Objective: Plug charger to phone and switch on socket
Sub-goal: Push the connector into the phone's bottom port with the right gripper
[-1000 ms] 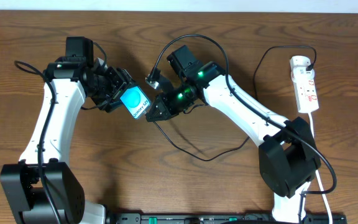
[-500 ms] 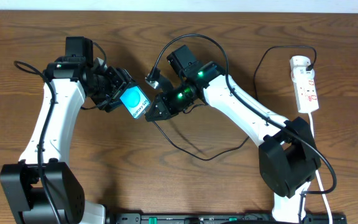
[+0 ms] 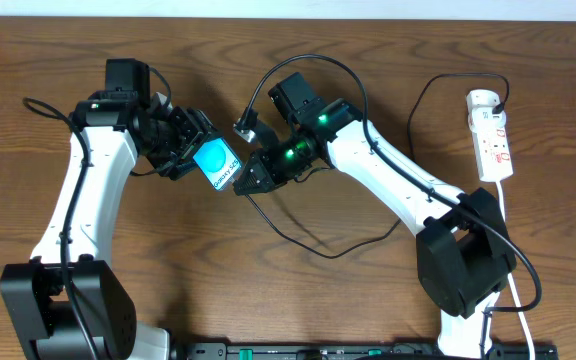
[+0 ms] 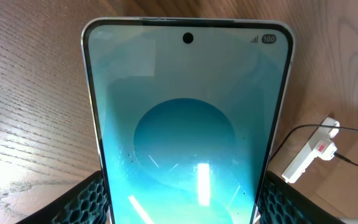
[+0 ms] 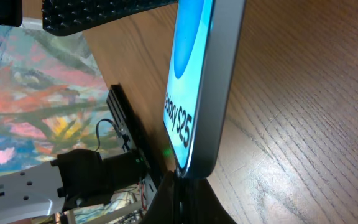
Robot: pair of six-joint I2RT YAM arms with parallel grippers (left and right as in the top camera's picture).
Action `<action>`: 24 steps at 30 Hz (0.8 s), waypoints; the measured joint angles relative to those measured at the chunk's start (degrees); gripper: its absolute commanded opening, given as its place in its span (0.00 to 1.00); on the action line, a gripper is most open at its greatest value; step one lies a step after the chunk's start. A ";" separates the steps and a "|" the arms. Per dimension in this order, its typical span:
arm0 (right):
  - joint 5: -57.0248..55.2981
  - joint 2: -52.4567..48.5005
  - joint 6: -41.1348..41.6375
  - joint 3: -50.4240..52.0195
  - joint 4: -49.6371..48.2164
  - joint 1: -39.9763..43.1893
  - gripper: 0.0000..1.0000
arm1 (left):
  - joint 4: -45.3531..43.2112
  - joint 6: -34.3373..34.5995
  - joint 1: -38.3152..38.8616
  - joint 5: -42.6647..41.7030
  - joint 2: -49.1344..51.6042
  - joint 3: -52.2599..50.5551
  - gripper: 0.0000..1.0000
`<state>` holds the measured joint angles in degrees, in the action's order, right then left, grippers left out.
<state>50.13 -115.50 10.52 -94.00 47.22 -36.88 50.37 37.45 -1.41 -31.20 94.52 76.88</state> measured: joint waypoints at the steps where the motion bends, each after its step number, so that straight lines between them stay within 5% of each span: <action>1: 0.00 0.00 0.00 0.00 0.00 0.00 0.01 | 0.00 0.00 0.00 0.00 0.00 0.00 0.07; 24: 1.95 0.00 0.00 0.00 -0.44 0.00 0.01 | 0.00 -0.39 0.02 -0.17 0.00 0.00 0.07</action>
<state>52.07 -115.50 10.52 -94.00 46.78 -36.88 50.37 37.06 -1.39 -31.38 94.52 76.88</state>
